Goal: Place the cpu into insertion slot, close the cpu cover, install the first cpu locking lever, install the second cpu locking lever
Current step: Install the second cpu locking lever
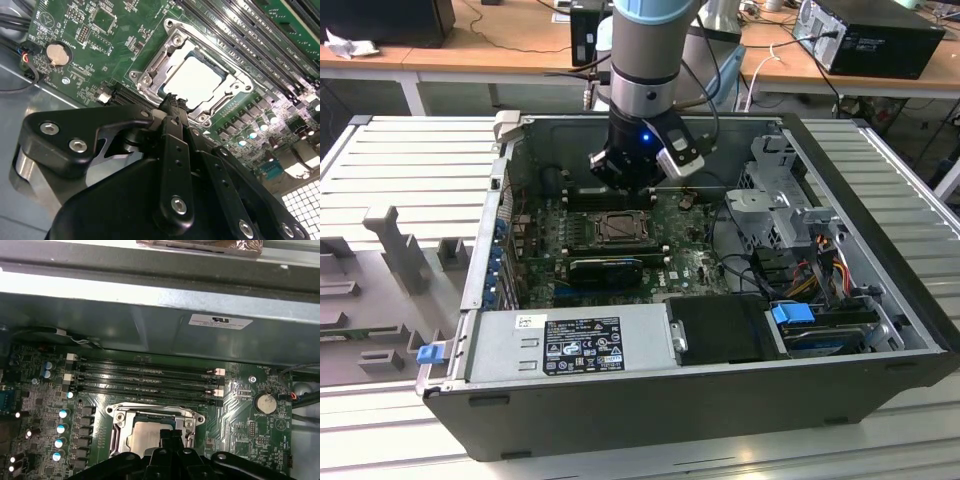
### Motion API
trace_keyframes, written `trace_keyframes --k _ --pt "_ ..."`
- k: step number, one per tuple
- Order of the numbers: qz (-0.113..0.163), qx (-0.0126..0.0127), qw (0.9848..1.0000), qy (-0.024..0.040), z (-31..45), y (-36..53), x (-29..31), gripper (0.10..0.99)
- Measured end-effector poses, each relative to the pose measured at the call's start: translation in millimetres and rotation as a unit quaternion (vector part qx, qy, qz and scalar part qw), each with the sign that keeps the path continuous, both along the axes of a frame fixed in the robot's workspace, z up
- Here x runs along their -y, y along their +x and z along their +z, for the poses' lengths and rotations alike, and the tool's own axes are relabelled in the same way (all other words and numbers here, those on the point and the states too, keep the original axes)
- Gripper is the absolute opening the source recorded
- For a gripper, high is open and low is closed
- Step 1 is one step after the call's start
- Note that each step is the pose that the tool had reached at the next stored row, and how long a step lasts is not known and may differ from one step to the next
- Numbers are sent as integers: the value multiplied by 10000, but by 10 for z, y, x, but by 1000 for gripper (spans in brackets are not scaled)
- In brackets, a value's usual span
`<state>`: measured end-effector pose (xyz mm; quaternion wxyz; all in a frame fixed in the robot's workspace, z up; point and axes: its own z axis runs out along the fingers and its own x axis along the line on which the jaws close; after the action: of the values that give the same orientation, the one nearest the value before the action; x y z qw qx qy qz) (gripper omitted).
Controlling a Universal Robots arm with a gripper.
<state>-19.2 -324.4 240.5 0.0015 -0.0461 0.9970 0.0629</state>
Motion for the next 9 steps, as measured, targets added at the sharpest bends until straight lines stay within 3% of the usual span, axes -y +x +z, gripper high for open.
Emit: trace_keyframes --k 5,9 --pt "-1 0 10000 0 0 0 36 106" --pt "0 0 10000 -1 67 0 37 106"
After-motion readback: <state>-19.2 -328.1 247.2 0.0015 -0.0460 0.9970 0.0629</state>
